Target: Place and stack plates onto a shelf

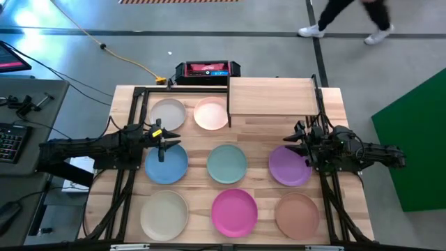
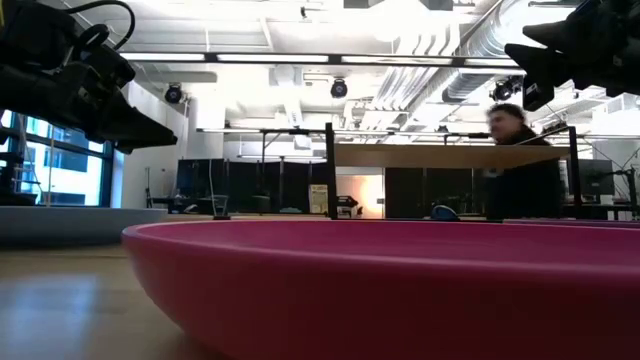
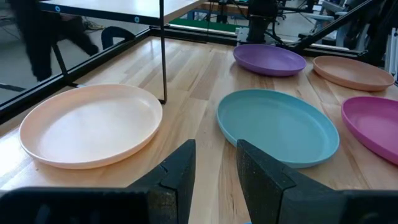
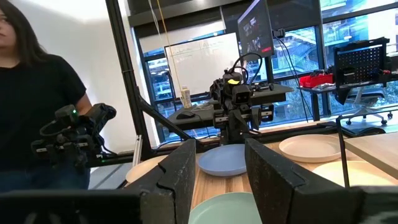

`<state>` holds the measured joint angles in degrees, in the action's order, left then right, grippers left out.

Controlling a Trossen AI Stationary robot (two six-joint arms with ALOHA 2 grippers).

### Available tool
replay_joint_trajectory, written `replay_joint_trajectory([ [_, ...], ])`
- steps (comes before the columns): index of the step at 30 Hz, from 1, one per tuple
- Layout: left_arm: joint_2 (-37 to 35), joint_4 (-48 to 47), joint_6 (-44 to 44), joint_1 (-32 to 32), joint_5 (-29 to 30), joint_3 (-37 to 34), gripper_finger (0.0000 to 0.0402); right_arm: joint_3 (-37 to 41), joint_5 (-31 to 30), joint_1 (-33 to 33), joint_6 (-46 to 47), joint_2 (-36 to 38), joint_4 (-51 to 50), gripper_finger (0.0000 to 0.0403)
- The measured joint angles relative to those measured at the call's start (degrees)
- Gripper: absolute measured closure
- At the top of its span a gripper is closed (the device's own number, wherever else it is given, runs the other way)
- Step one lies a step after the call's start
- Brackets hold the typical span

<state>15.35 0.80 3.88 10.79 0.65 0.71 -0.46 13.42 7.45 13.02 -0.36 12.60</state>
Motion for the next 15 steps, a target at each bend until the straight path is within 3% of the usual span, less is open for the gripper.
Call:
replay_joint_trajectory([
  [15,0.0,0.4,0.0,0.0,0.0,0.0,0.0298,0.0,0.0,0.0,0.0,0.0,0.0,0.0274],
])
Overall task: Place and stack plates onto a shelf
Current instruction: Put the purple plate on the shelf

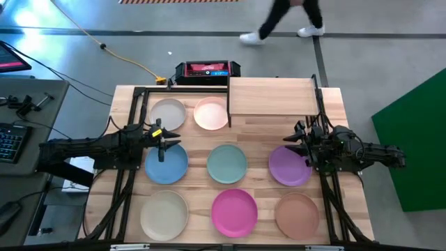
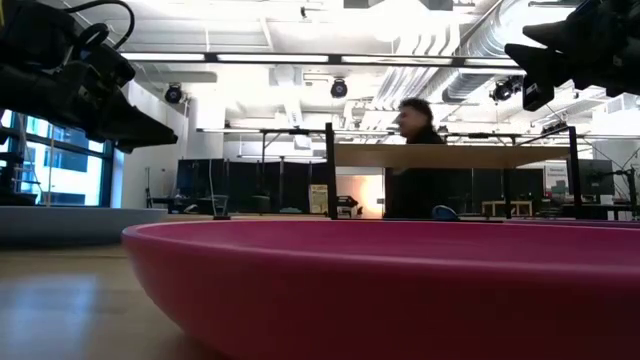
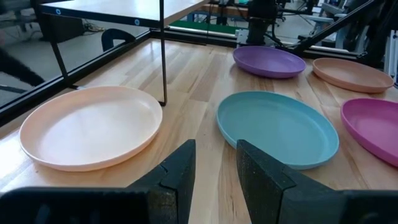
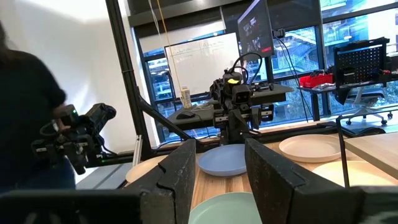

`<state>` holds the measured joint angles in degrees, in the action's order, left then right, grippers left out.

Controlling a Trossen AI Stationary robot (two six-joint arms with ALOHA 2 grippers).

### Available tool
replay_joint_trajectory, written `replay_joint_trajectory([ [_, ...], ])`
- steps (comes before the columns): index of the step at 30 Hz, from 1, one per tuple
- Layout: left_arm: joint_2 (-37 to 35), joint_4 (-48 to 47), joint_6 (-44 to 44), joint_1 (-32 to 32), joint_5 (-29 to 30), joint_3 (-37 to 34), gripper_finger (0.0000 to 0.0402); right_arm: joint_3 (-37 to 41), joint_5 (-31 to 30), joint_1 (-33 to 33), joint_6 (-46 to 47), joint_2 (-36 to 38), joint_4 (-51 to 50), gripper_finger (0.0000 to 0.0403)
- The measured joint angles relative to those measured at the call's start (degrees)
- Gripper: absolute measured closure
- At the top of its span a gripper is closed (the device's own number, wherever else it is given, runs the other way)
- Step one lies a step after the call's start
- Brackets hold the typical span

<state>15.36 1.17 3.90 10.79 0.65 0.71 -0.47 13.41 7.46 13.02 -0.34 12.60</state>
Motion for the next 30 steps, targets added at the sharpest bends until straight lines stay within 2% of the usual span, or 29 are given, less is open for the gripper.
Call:
replay_joint_trajectory([
  [9,0.0,1.2,0.6,0.0,0.0,0.0,0.0298,0.0,0.0,0.0,0.0,0.0,0.0,0.0274],
  [21,0.0,15.0,27.8,0.0,0.2,0.0,0.0298,0.0,-1.4,0.0,0.0,0.0,0.7,0.0274],
  [25,0.0,20.3,31.9,0.0,0.2,0.0,0.0298,0.0,-2.3,0.0,2.2,0.0,3.8,0.0274],
  [30,0.0,20.1,32.5,0.0,0.2,0.0,0.0298,0.0,-2.2,0.0,4.2,0.0,10.3,0.0274],
])
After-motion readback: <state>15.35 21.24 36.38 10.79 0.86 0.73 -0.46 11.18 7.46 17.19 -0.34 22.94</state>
